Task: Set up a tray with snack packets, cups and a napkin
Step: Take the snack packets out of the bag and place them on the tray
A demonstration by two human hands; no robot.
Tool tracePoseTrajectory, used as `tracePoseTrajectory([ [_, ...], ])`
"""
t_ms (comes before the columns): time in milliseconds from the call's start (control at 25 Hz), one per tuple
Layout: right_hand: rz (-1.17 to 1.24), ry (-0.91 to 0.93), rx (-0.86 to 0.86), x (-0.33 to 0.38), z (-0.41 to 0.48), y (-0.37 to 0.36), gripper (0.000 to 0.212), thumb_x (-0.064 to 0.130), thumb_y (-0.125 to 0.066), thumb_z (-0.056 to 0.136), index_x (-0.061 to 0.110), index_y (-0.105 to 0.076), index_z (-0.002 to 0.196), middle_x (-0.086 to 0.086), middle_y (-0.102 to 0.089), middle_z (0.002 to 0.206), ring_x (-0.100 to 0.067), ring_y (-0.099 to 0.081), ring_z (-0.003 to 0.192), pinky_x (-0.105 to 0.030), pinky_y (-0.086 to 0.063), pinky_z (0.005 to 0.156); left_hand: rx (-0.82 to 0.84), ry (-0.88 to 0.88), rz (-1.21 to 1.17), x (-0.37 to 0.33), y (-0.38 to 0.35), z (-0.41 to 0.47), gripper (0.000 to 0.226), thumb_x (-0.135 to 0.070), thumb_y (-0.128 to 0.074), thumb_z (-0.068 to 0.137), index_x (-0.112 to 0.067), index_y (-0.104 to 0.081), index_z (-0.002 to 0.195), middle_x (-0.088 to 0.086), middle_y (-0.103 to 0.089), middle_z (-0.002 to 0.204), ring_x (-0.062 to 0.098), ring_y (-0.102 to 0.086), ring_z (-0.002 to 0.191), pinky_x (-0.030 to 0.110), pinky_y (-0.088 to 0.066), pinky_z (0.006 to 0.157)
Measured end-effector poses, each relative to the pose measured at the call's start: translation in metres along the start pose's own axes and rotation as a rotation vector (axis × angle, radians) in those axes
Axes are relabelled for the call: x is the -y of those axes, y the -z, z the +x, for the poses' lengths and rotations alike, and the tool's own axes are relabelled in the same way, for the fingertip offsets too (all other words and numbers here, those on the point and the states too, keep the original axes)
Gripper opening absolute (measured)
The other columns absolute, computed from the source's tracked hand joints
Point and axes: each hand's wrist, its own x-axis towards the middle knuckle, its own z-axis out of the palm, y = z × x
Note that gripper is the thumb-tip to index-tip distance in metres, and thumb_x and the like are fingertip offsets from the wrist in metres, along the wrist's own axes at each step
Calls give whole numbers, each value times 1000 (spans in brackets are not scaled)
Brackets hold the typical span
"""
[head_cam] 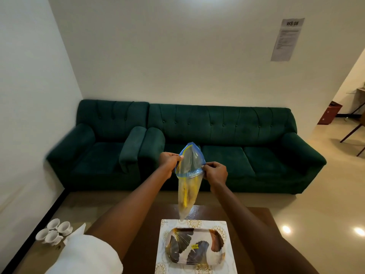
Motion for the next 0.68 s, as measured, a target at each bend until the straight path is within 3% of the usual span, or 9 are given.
tracePoseTrajectory([
  [160, -104, -20, -62, -13, 11, 16, 7, 8, -72, 90, 4, -73, 96, -15, -75, 93, -30, -75, 87, -51, -64, 80, -98, -27, 98, 3, 15, 5, 18, -12, -76, 89, 4, -76, 98, 26, -75, 101, 28, -68, 79, 52, -64, 85],
  [320, -182, -46, -47, -19, 11, 25, 14, 13, -73, 90, 4, -72, 100, -15, -74, 97, -30, -73, 88, -51, -63, 83, -91, -69, 135, 5, 10, -2, 16, -14, -75, 91, 2, -76, 95, 23, -76, 97, 38, -76, 90, 52, -64, 80],
  [400, -286, 86, -86, -14, 6, 24, 19, 17, -75, 88, 5, -69, 101, -12, -71, 100, -27, -69, 90, -47, -61, 82, -75, -96, 166, 5, 4, -7, 16, -16, -75, 91, 0, -76, 95, 20, -76, 94, 36, -76, 91, 50, -65, 78],
  [480, -416, 391, -150, -4, 2, 17, 15, 16, -74, 86, 8, -67, 98, -7, -65, 96, -20, -61, 88, -36, -56, 74, -62, -116, 177, 5, -2, -12, 16, -17, -75, 91, -2, -76, 95, 19, -76, 93, 34, -76, 90, 48, -66, 77],
  [560, -490, 630, -104, 12, -5, 4, 4, 12, -72, 87, 12, -69, 89, 0, -65, 87, -14, -59, 79, -24, -47, 65, -56, -118, 163, 8, -5, -17, 15, -17, -76, 91, -2, -76, 95, 17, -76, 92, 32, -76, 90, 47, -66, 77],
  [680, -557, 622, 61, 28, -12, -16, 9, 12, -67, 89, 12, -73, 82, 1, -70, 78, -13, -65, 69, -23, -49, 58, -48, -117, 141, 17, -8, -23, 13, -15, -76, 90, -3, -76, 95, 15, -77, 92, 31, -77, 90, 49, -65, 77],
])
